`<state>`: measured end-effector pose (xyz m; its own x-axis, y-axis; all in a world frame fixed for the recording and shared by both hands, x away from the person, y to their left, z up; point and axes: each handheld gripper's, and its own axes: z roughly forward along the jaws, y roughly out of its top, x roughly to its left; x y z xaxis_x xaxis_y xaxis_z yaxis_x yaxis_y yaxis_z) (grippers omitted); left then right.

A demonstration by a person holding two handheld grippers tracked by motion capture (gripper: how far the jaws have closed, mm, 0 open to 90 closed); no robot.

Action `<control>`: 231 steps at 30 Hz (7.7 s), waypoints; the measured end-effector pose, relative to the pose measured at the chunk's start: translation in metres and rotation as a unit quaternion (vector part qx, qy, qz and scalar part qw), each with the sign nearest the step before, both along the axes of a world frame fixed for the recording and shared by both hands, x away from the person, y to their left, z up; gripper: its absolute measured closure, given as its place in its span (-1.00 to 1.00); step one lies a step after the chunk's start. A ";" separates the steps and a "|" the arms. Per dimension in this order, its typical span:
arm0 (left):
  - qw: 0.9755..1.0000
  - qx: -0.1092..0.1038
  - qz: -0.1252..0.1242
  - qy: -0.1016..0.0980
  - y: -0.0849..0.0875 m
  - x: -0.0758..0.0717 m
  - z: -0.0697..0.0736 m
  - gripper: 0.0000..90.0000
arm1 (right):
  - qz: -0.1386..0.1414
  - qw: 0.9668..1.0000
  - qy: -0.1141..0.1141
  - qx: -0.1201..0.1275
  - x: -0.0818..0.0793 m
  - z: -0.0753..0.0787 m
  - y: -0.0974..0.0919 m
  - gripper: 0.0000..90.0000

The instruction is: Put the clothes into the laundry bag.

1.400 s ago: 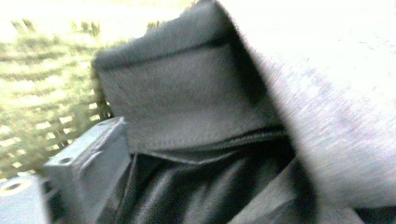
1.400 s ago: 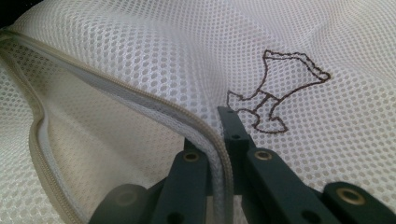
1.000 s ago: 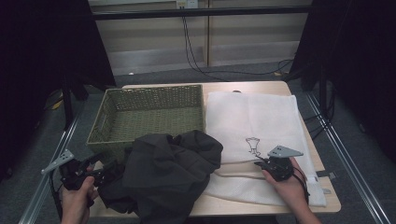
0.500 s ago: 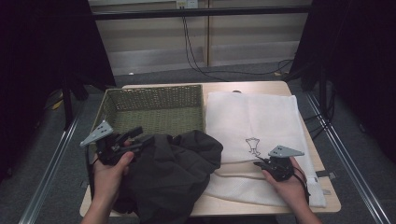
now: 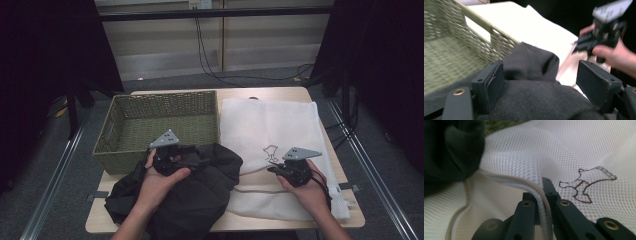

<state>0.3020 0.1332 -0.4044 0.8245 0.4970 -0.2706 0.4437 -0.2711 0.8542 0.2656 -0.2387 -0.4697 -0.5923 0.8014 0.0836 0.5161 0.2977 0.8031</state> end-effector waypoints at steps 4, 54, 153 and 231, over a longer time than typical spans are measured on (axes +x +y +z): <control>0.999 0.029 -0.031 0.012 -0.018 -0.016 -0.024 -0.41 | -0.003 1.000 0.002 0.003 -0.007 0.007 0.002 0.98; 0.992 0.098 -0.053 0.056 -0.032 -0.007 -0.048 0.78 | -0.068 0.995 0.064 0.028 0.005 -0.030 -0.017 0.97; 0.994 0.070 -0.061 0.063 -0.069 -0.022 -0.072 -0.98 | -0.015 0.991 -0.057 0.116 -0.031 0.028 0.042 0.97; 0.996 -0.078 -0.036 0.039 -0.077 -0.037 -0.046 -0.15 | 0.004 0.988 -0.093 0.123 -0.033 0.031 0.047 0.97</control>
